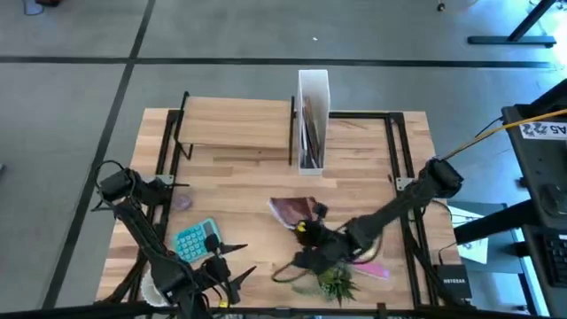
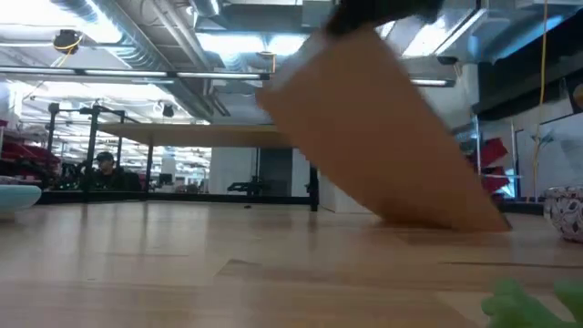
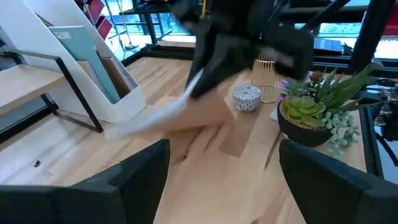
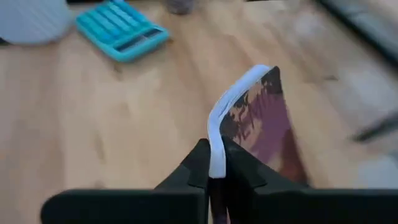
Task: Stock shelves
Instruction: Remove the red book from the book organizer, then remove the blue book from the book organizer
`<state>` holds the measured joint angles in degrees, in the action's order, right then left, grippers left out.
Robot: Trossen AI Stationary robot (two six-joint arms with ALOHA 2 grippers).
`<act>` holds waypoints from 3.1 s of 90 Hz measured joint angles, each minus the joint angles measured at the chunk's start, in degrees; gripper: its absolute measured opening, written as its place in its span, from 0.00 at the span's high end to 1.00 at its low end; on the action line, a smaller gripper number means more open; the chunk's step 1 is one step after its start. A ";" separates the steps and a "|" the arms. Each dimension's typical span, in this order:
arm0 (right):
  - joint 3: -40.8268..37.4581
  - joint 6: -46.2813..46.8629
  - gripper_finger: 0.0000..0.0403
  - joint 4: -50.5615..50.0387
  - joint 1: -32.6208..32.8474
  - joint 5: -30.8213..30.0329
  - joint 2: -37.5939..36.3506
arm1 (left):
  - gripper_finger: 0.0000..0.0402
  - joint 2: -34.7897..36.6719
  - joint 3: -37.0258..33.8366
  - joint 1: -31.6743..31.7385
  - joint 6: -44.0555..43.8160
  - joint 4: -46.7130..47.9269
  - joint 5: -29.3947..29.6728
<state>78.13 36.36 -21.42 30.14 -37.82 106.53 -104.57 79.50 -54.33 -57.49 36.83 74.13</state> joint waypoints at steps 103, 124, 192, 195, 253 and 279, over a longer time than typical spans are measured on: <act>-0.11 -7.72 0.44 18.71 -4.99 8.02 5.43 | 0.30 0.00 -0.02 -0.22 -1.40 0.10 -1.04; -0.11 -20.27 0.48 0.71 1.39 3.66 -7.97 | 0.30 0.00 -0.02 -0.20 -1.49 0.09 -2.88; -29.52 -9.30 0.45 12.85 0.31 -31.93 -22.65 | 0.30 -0.02 -0.02 0.08 -2.11 0.23 -2.99; -30.23 -12.76 0.43 17.14 -1.10 -30.47 -22.60 | 0.30 -0.02 -0.02 0.21 -2.06 0.28 -2.99; -30.62 -22.13 0.34 36.41 -19.87 -22.58 -17.76 | 0.30 -0.04 -0.04 0.42 -1.89 0.25 -2.99; -30.62 -22.32 0.59 41.39 -23.57 -22.56 -14.72 | 0.30 -0.04 -0.07 0.42 -2.08 0.23 -2.99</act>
<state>47.51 14.04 19.97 6.56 -60.38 91.81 -104.62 79.44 -53.91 -59.57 37.06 71.13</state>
